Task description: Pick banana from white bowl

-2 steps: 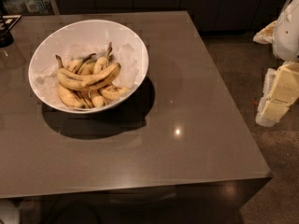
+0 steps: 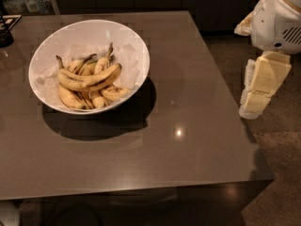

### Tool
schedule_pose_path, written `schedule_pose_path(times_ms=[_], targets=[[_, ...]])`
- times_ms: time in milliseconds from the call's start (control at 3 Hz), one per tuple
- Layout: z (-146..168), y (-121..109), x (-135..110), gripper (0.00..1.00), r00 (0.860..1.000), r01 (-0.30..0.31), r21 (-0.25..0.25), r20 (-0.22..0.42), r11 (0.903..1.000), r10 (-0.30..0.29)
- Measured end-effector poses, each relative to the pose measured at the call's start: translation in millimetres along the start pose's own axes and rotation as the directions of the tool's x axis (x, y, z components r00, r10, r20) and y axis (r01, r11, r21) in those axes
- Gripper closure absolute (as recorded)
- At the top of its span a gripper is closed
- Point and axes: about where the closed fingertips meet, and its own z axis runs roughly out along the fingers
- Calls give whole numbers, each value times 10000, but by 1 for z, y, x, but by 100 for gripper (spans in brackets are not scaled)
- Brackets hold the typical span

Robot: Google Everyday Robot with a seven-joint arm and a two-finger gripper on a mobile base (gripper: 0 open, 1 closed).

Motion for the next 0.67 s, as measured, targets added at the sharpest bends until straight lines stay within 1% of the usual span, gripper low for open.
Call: schedule_pose_path(times_ms=[333,667], targets=[[17,-1,-32,0,9974,652,-338,-282,9973,-661],[16,-3,-35,0,9973,694,-208,-212,9974,-698]])
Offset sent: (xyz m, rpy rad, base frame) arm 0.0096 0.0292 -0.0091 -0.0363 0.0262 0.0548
